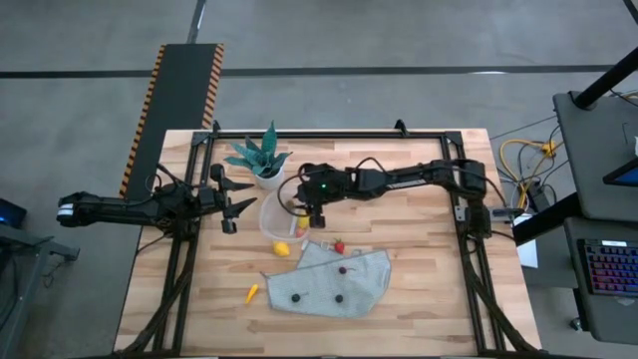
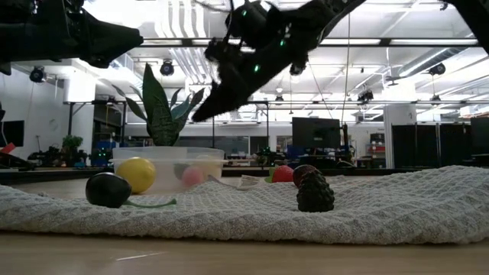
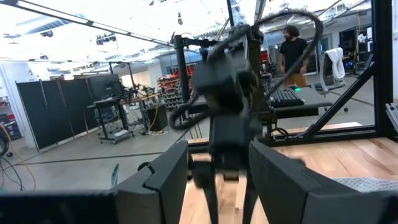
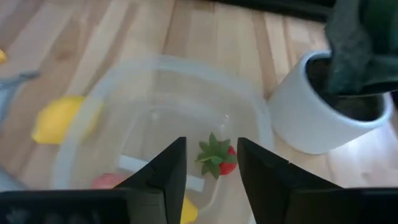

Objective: Pick and placing Produce into tupperware
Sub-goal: Put the red cherry into the container

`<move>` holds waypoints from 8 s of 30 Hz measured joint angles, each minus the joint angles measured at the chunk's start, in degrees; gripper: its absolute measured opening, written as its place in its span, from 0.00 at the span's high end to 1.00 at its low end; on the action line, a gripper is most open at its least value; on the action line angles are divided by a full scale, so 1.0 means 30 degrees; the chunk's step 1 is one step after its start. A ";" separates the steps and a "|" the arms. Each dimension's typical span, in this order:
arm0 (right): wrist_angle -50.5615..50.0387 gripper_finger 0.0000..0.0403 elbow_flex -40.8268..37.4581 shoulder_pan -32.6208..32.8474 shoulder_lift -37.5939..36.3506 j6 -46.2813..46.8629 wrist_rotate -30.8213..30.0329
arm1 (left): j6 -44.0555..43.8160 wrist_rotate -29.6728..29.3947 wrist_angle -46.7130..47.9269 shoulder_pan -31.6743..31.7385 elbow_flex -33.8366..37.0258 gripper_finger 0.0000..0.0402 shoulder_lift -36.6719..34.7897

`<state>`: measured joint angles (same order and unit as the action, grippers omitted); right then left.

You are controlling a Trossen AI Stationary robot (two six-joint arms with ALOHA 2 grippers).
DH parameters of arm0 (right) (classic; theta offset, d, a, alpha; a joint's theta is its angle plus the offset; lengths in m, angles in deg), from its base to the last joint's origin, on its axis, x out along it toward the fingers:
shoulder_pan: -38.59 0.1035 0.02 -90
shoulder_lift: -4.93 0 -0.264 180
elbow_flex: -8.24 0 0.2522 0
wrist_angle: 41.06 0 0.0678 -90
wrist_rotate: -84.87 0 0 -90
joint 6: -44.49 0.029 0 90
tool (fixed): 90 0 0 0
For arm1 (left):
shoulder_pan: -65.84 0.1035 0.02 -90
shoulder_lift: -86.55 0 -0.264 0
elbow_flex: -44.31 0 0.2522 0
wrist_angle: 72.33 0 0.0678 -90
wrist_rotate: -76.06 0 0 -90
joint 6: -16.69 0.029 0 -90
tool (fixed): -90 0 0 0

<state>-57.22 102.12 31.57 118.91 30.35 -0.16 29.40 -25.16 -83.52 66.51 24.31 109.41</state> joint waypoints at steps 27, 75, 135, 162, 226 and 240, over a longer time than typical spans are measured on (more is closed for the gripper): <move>-1.0276 0.68 -0.0380 0.1958 -1.1456 0.0361 -0.0174 | 0.0000 0.0006 0.0044 0.0006 0.0000 0.61 -0.0004; -0.1575 0.68 -0.9591 0.7585 -0.9785 0.3858 -0.0675 | -0.0006 0.0006 -0.0485 0.0006 0.0000 0.61 0.0673; -0.0677 0.59 -0.8132 0.7767 -0.3263 0.6574 -0.0669 | -0.0007 0.0006 -0.0687 0.0001 0.0000 0.61 0.1088; -0.0342 0.71 -0.8510 0.7767 -0.3263 0.7078 -0.0677 | -0.0007 0.0006 -0.0692 0.0006 0.0000 0.61 0.1088; 0.0056 0.86 -0.4258 0.5587 -0.3329 -0.0239 -0.1393 | -0.0087 0.0006 -0.0699 -0.0001 0.0000 0.61 0.1088; 0.1631 0.86 -0.3232 0.3580 -0.3329 -0.3865 -0.0641 | -0.0087 0.0006 -0.0707 -0.0001 -0.0001 0.61 0.1081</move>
<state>-52.32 92.43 42.30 108.92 18.76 -2.08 29.14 -25.14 -85.64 66.51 24.31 112.66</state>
